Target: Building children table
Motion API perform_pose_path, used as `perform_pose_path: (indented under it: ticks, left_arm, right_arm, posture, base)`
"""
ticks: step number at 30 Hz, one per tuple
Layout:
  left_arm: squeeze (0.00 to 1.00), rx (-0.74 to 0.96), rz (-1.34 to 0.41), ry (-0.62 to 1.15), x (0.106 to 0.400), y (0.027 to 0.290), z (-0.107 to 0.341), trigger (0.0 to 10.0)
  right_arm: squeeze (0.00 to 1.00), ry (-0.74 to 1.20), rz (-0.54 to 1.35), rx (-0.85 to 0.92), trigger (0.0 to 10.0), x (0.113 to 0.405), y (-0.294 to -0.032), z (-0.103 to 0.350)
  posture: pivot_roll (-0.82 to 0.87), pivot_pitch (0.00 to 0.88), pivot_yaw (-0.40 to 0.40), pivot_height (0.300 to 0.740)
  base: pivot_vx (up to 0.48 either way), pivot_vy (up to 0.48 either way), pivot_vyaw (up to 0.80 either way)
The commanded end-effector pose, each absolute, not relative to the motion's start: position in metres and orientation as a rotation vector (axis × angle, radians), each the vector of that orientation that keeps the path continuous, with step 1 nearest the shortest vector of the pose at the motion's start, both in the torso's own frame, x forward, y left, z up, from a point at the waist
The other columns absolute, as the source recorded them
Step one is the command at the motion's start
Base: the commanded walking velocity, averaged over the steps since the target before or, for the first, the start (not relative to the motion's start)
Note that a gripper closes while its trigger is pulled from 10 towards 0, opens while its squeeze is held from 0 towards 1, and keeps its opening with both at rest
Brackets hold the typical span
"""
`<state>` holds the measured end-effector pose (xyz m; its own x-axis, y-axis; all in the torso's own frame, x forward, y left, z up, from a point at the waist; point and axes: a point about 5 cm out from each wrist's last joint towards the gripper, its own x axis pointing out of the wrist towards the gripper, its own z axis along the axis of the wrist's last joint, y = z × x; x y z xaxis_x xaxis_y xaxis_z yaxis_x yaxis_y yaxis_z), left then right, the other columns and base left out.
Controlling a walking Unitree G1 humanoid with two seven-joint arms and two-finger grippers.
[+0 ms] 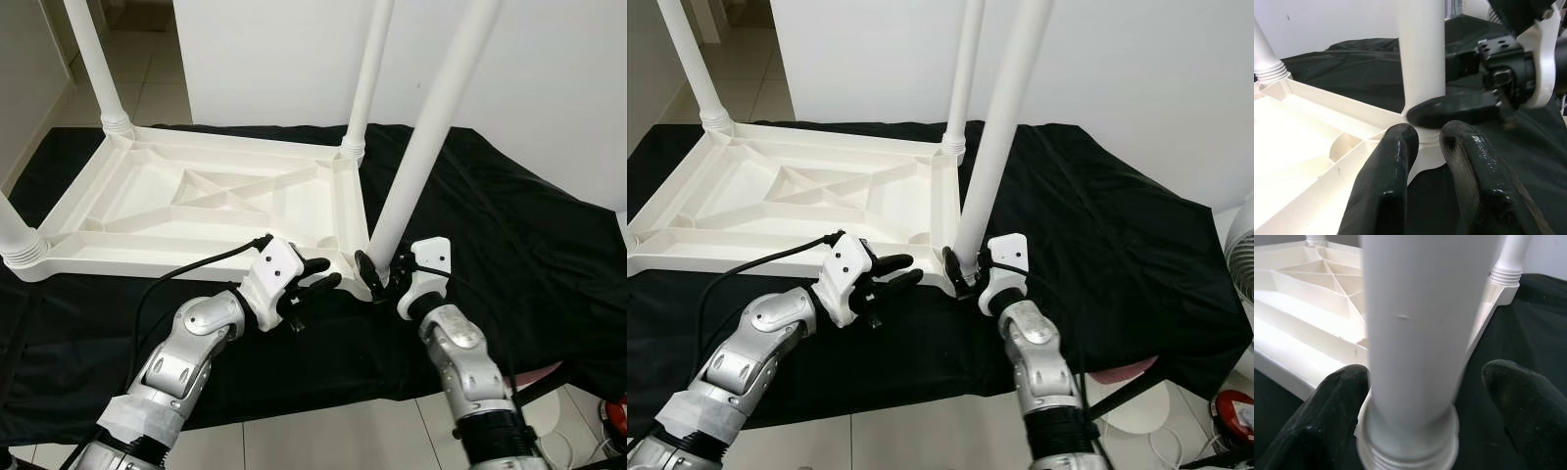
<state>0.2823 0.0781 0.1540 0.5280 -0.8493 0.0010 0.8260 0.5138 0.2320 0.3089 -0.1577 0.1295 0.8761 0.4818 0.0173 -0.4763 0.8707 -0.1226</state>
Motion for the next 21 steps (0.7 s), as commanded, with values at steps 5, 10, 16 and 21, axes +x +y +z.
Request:
perform_pose_path:
  ticks: [5, 10, 16, 21]
  left_arm:
    - [0.0, 0.22, -1.075, -0.102, 0.281, 0.076, 0.152, 10.0]
    - [0.0, 0.213, -1.071, -0.106, 0.28, 0.075, 0.154, 10.0]
    - [0.0, 0.211, -1.066, -0.111, 0.28, 0.074, 0.155, 10.0]
    - [0.0, 0.208, -1.064, -0.114, 0.281, 0.073, 0.156, 10.0]
  right_arm:
    - [0.0, -0.042, 0.648, -0.19, 10.0, 0.32, -0.158, 0.133]
    - [0.0, -0.019, 0.725, -0.235, 10.0, 0.331, -0.153, 0.133]
    - [0.0, 0.021, 0.798, -0.238, 10.0, 0.337, -0.147, 0.127]
    - [0.0, 0.047, 0.831, -0.244, 0.0, 0.339, -0.144, 0.123]
  posture:
    - [0.05, 0.0, -0.039, 0.74]
    - [0.05, 0.0, -0.042, 0.74]
    - [0.05, 0.0, -0.043, 0.74]
    - [0.06, 0.0, -0.05, 0.74]
  base:
    - [0.0, 0.0, 0.0]
    - [0.0, 0.0, 0.0]
    - [0.0, 0.0, 0.0]
    - [0.0, 0.0, 0.0]
